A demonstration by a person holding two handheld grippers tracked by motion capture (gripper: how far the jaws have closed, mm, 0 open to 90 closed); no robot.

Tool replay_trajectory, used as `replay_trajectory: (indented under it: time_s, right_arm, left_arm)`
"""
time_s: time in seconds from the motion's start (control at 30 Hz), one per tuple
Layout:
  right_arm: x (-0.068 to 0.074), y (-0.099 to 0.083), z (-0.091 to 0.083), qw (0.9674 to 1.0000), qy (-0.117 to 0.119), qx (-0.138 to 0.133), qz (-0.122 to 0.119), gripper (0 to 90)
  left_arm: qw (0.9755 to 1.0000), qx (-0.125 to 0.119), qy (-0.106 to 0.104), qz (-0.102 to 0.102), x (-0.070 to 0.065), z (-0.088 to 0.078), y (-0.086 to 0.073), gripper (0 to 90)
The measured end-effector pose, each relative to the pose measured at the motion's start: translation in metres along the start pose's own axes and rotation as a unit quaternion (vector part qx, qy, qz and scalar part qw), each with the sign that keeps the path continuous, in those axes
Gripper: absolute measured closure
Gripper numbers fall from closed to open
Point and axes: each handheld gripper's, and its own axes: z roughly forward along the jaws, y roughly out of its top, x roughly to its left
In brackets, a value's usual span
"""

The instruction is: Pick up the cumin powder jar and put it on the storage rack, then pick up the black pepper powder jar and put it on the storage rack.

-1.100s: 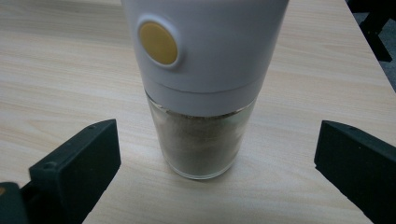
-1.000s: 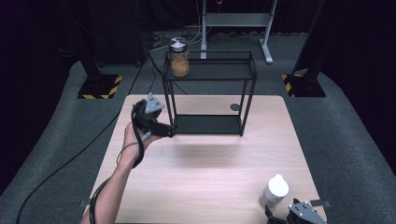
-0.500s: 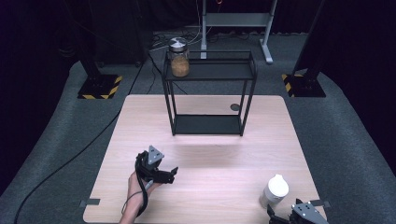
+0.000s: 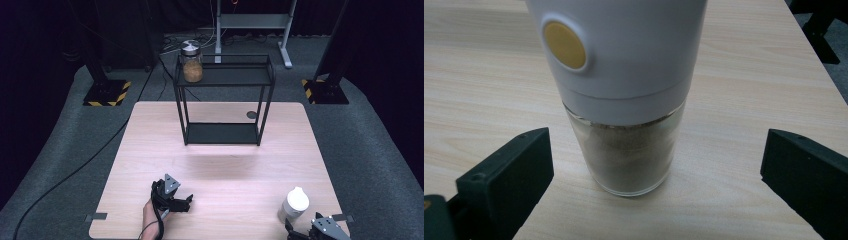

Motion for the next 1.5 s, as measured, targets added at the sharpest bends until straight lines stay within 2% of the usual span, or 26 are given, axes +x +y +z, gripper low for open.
replay_trajectory:
  time_s: [0.07,0.2,0.37,0.93,1.13,1.5]
  right_arm:
    - [0.0,0.0,0.001,1.0,-0.003,0.001,-0.001,0.0]
    - [-0.002,-0.002,0.001,1.0,-0.004,-0.001,0.003,0.0]
    - [-0.003,-0.002,0.0,0.9999,-0.009,0.0,0.006,0.0]
    - [0.002,-0.001,0.001,1.0,-0.001,-0.003,-0.002,0.0]
    - [0.003,0.0,0.005,1.0,0.007,0.003,-0.001,0.0]
    - [0.003,-0.002,0.005,0.9999,0.009,-0.004,0.003,0.0]
  left_arm:
    - [0.9999,0.004,0.012,0.005,-0.004,0.002,0.001,1.7]
    - [0.9999,0.01,0.008,-0.005,-0.003,0.003,0.002,1.0]
    - [0.9994,0.024,-0.009,-0.025,0.006,0.006,0.006,0.0]
    - [0.9994,0.023,-0.005,-0.026,0.006,0.008,0.008,0.1]
    - [0.9994,0.022,-0.005,-0.027,0.006,0.008,0.007,0.1]
    - [0.9994,0.022,-0.004,-0.027,0.005,0.008,0.007,0.2]
